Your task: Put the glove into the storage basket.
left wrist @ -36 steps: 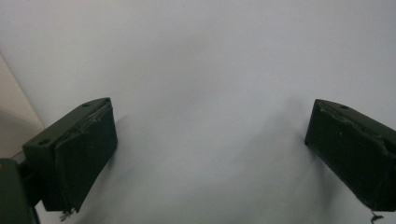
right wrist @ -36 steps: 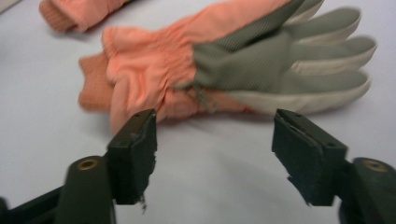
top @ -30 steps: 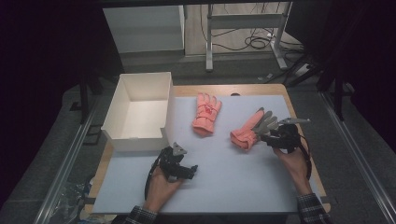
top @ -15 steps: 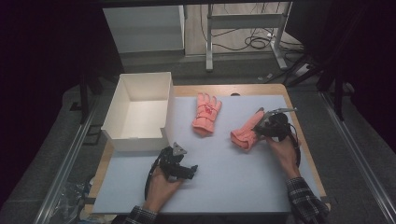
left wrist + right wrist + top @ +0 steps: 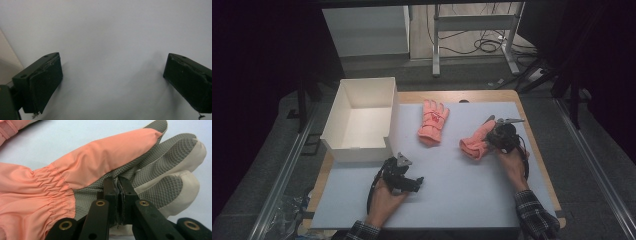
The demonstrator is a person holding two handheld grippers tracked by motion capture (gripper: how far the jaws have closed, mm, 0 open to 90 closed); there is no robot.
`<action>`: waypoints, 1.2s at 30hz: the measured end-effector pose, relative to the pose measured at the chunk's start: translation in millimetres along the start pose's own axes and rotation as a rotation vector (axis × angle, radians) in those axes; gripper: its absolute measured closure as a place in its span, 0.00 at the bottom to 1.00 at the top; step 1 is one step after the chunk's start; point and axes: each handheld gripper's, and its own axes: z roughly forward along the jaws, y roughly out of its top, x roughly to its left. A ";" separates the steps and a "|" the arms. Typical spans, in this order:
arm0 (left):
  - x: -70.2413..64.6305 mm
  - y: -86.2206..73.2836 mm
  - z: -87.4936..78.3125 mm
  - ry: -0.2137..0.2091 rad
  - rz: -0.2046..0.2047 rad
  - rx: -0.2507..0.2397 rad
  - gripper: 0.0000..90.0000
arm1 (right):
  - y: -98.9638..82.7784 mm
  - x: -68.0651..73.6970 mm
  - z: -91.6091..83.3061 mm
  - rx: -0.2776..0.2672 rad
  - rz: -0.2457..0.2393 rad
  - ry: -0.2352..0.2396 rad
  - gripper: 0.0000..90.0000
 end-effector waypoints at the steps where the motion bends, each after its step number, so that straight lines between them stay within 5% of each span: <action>1: 0.0 0.0 0.0 0.000 0.000 0.000 0.02 | 0.2 -0.2 -0.6 0.000 0.000 0.003 0.96; 15: -0.1 0.0 0.1 0.001 -0.001 -0.001 0.02 | 2.9 -11.6 -20.9 -0.046 0.049 0.125 0.98; 25: 0.0 0.0 -0.1 0.000 0.001 0.002 0.02 | 2.7 -5.3 -45.7 -0.080 -0.005 0.196 0.98; 36: 0.0 0.0 0.0 0.001 0.000 0.000 0.02 | 2.1 13.8 -69.0 -0.110 -0.045 0.334 0.98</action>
